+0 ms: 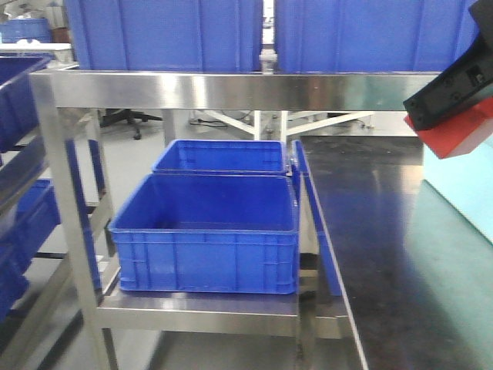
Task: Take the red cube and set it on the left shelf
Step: 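Drive the base away from the table holding the red cube in the right gripper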
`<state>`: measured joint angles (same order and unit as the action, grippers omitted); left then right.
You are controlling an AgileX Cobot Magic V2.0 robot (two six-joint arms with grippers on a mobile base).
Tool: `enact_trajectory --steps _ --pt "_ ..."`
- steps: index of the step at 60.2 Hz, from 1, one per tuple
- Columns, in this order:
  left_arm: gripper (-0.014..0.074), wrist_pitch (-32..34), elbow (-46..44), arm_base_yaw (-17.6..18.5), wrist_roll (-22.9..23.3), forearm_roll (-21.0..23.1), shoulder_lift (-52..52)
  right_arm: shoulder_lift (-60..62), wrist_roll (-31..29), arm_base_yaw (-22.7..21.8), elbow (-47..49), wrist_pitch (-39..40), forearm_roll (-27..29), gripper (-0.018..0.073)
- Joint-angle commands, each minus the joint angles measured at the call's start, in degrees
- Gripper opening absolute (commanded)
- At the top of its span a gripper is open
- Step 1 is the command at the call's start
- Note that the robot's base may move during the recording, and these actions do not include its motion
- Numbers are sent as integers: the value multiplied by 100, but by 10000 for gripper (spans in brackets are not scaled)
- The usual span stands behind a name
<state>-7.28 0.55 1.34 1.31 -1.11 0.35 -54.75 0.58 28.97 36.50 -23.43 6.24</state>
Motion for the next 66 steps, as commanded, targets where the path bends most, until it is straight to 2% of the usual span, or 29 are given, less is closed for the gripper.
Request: enact_trajectory --steps 1,66 --pt "102 505 132 15 12 53 82 89 -58 8 159 358 32 55" --pt "102 505 132 5 12 53 82 89 -58 8 159 358 32 55"
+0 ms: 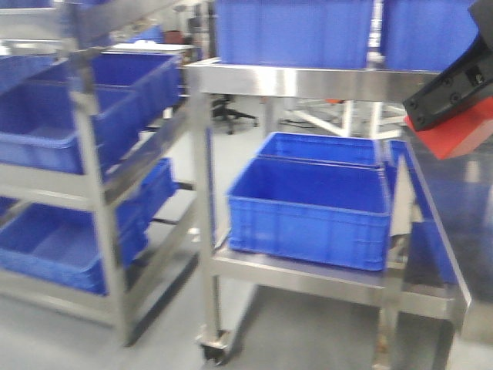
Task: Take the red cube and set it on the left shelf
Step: 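Drive the base away from the table holding the red cube in the right gripper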
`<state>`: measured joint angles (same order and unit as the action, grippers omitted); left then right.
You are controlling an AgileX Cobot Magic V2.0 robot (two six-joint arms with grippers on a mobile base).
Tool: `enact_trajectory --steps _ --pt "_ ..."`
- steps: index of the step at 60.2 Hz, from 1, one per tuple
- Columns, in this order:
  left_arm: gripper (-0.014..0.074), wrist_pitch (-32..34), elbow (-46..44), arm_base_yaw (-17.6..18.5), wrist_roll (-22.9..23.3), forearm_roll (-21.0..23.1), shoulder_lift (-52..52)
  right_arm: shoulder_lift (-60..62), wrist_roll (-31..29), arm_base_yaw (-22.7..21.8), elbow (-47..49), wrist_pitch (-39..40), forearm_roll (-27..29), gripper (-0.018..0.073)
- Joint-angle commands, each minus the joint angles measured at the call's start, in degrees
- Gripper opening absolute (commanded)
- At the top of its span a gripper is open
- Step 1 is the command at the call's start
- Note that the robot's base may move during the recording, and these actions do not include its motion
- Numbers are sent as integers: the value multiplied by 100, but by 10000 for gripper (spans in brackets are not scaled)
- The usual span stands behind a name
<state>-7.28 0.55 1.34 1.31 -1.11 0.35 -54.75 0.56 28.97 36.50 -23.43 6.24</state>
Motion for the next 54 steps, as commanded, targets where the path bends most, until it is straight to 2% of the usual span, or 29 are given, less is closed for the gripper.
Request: enact_trajectory --steps 1,54 --pt "102 505 132 5 12 53 82 89 -56 8 159 358 32 55" --pt "102 505 132 5 12 53 82 89 -56 8 159 358 32 55"
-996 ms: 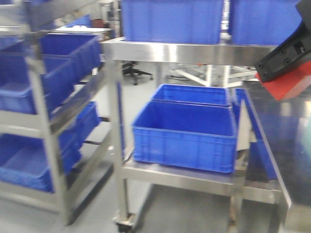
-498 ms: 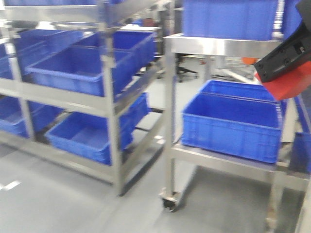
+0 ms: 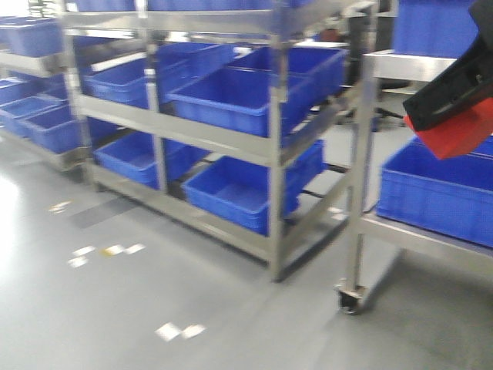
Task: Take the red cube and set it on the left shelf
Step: 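Drive the base away from the table holding the red cube in the right gripper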
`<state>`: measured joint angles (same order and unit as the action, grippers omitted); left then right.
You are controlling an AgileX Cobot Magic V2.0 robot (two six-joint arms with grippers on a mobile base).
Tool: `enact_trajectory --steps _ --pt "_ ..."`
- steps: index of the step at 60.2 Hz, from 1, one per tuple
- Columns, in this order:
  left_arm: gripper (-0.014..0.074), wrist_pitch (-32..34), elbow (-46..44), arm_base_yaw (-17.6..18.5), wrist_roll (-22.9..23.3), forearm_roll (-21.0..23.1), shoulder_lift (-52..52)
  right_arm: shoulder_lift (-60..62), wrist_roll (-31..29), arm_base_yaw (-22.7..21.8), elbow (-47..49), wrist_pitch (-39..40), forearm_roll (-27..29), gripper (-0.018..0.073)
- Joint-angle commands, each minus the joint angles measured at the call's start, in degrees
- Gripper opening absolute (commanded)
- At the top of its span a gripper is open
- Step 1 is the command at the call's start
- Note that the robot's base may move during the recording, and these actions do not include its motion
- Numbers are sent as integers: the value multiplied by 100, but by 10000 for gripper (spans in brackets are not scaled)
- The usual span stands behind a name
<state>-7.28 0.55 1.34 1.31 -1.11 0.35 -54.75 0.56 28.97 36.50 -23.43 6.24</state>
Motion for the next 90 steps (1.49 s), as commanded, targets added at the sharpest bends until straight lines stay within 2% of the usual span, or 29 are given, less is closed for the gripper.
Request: enact_trajectory --steps 1,90 --pt "102 505 132 5 12 53 82 89 -56 8 159 358 32 55" --pt "102 505 132 5 12 53 82 89 -56 8 159 358 32 55"
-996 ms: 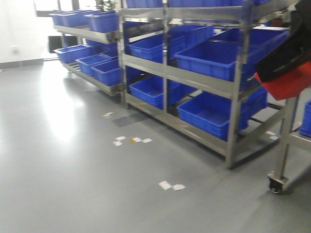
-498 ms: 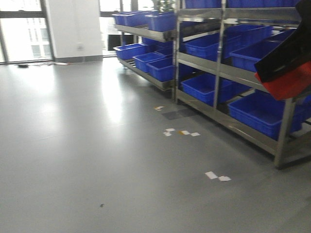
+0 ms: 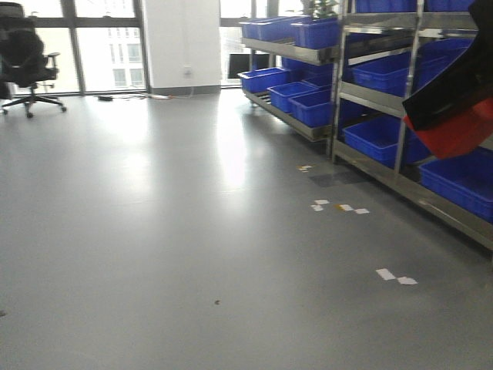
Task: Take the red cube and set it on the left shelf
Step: 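Drive the base away from the table holding the red cube in the right gripper, then drive the base to the shelf of blue crates, red cube held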
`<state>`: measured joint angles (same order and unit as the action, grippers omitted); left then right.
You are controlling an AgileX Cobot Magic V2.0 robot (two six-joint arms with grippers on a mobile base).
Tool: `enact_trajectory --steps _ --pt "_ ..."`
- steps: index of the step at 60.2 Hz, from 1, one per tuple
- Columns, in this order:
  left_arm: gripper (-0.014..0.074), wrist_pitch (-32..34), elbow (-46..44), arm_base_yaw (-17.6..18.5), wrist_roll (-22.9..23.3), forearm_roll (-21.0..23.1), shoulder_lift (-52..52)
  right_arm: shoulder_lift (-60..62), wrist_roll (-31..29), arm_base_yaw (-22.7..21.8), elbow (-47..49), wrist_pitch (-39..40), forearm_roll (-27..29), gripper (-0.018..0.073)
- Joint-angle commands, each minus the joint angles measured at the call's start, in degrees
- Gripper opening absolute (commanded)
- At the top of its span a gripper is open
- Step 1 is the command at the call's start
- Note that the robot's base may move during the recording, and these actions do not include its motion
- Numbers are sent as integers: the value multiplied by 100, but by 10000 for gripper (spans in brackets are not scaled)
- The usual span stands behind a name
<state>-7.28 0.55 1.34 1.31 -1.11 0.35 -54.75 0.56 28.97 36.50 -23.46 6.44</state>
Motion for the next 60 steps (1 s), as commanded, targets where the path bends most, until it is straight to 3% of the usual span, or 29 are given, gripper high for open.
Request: enact_trajectory --steps 1,60 --pt "102 505 132 5 12 53 82 89 -56 8 159 360 12 55" --pt "102 505 132 5 12 53 82 89 -56 8 159 360 12 55"
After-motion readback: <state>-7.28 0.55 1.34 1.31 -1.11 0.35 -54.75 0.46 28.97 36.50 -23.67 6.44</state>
